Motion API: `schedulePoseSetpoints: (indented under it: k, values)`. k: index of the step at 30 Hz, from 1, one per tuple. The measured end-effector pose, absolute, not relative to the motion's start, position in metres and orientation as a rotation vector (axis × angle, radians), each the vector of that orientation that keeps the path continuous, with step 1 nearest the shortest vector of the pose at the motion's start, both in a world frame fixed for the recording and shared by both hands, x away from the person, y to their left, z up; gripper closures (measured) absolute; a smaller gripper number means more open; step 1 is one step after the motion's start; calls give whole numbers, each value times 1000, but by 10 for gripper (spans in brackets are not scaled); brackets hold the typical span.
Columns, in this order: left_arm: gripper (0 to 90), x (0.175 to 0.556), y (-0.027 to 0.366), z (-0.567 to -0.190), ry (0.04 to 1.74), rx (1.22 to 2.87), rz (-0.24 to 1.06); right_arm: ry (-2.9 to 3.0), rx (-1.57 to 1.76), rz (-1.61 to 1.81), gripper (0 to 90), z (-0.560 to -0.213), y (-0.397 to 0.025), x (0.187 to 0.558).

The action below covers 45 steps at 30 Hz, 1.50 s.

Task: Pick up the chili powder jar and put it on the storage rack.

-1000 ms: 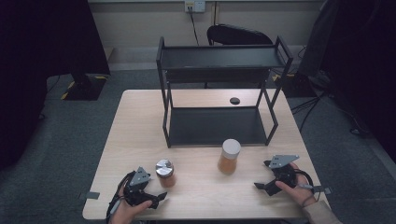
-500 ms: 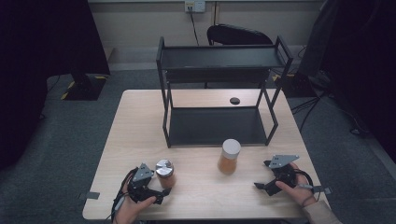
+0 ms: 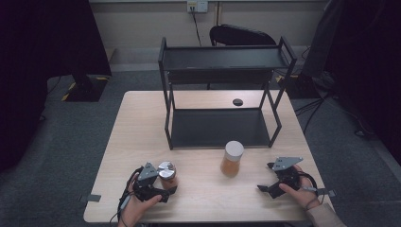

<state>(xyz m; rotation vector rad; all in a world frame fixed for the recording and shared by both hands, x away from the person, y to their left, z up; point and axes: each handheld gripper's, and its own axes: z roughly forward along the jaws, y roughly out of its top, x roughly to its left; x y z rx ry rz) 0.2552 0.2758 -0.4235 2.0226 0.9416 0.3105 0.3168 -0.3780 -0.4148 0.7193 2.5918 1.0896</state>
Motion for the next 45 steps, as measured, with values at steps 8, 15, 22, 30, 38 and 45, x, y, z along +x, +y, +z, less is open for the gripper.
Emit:
schedulePoseSetpoints:
  k: [8, 15, 22, 30, 38, 45]
  values:
    - [140, 260, 270, -425, 916, 2034, 306, 2592, 719, 1090, 0, -415, -378, 317]
    - [219, 259, 268, -426, 912, 2035, 324, 2592, 719, 1090, 0, -415, -378, 317]
    - [270, 255, 267, -428, 912, 2027, 354, 2592, 719, 1090, 0, -415, -378, 317]
    - [282, 252, 264, -430, 905, 2022, 383, 2592, 719, 1090, 0, -415, -378, 317]
    - [301, 250, 264, -430, 916, 2004, 388, 2592, 719, 1090, 0, -415, -378, 317]
    - [303, 256, 261, -425, 915, 2004, 378, 2592, 719, 1090, 0, -415, -378, 317]
